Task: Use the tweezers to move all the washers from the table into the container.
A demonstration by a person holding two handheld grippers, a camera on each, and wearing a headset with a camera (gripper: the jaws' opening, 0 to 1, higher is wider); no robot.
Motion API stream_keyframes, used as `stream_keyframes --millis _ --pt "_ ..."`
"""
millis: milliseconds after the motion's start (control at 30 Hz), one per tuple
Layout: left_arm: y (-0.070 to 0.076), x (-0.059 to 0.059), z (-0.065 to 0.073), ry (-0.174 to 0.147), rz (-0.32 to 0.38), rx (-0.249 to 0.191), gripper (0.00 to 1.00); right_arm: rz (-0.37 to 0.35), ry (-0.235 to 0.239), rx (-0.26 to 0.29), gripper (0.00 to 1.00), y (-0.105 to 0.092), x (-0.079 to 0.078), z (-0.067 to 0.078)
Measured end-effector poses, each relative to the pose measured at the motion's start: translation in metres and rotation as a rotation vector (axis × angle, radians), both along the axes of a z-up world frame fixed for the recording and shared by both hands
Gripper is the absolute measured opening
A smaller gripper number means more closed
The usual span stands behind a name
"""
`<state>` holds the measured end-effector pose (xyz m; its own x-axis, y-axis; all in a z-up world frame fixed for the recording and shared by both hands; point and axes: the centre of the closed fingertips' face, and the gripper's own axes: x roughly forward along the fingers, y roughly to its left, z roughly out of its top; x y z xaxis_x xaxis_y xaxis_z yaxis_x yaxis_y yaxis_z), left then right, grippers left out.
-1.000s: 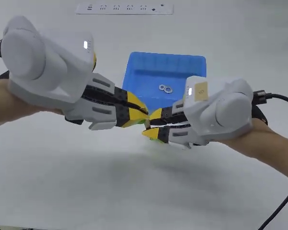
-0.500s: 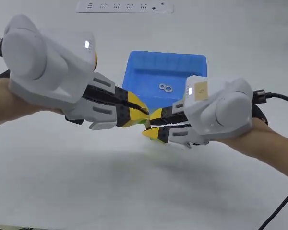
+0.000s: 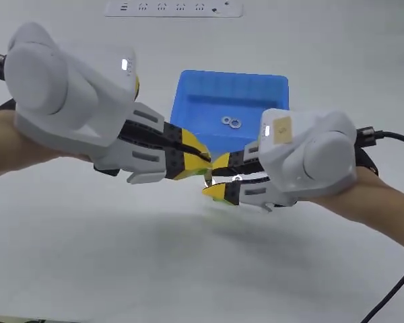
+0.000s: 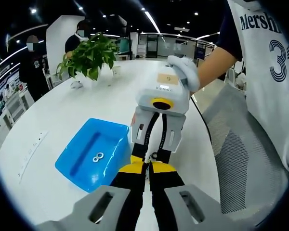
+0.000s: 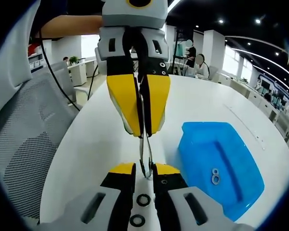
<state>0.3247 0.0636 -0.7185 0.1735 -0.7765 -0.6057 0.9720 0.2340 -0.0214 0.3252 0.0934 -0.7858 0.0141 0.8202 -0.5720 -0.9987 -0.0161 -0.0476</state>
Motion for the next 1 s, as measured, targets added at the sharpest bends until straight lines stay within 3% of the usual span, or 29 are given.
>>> stream_keyframes --millis 233,533,733,1000 --pt "0.0 0.004 -0.002 0.001 -0.002 0.004 0.07 -0.005 -0.003 0.0 0.12 0.001 0.005 0.002" --pt "0.001 0.009 -0.004 0.031 0.026 -0.008 0.07 -0.028 0.014 -0.017 0.1 0.002 0.005 0.001" --pt "0.001 0.005 -0.003 0.044 0.035 -0.009 0.07 -0.027 0.003 -0.035 0.1 0.002 0.003 0.001" --pt "0.003 -0.002 0.01 0.026 0.033 -0.024 0.07 -0.027 -0.006 -0.035 0.1 0.0 -0.002 0.013"
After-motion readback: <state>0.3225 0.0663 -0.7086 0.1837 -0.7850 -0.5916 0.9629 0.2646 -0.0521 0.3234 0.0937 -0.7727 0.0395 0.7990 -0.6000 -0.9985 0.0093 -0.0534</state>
